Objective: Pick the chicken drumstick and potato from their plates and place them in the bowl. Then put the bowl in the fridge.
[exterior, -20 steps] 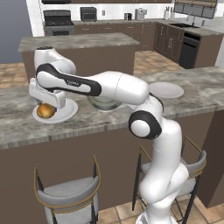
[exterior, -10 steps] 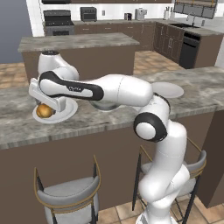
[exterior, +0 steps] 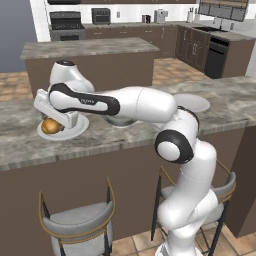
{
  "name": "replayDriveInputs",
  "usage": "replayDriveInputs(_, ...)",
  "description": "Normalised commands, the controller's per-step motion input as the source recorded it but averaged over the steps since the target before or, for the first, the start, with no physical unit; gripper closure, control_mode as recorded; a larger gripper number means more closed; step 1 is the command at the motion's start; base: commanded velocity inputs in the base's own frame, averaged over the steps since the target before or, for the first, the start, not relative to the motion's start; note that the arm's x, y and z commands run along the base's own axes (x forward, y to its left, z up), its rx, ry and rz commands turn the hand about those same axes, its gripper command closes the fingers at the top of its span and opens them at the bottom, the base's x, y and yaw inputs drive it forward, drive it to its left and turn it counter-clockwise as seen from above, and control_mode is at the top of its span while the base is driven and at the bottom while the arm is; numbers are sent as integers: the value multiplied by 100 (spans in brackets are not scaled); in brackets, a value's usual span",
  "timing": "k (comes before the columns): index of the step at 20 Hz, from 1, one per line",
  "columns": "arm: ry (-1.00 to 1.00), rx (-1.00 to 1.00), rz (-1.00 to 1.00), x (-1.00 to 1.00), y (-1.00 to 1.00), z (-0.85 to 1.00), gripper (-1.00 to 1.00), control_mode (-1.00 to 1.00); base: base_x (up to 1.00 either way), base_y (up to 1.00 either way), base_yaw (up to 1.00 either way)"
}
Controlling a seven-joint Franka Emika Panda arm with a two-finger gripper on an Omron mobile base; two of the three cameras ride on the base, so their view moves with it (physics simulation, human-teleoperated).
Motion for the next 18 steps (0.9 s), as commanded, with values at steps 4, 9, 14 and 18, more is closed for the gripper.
replayDriveInputs(4, 0, 3, 7, 3, 0, -23, -100, -100, 0, 0, 0)
replayDriveInputs(9, 1, 1, 8, 1, 0, -22, -100, -100, 0, 0, 0)
replayDriveInputs(14, 1, 2, 7, 0, 1, -18, 100, -100, 0, 0, 0)
replayDriveInputs(18, 0, 4, 6, 0, 0, -13, 100, -100, 0, 0, 0)
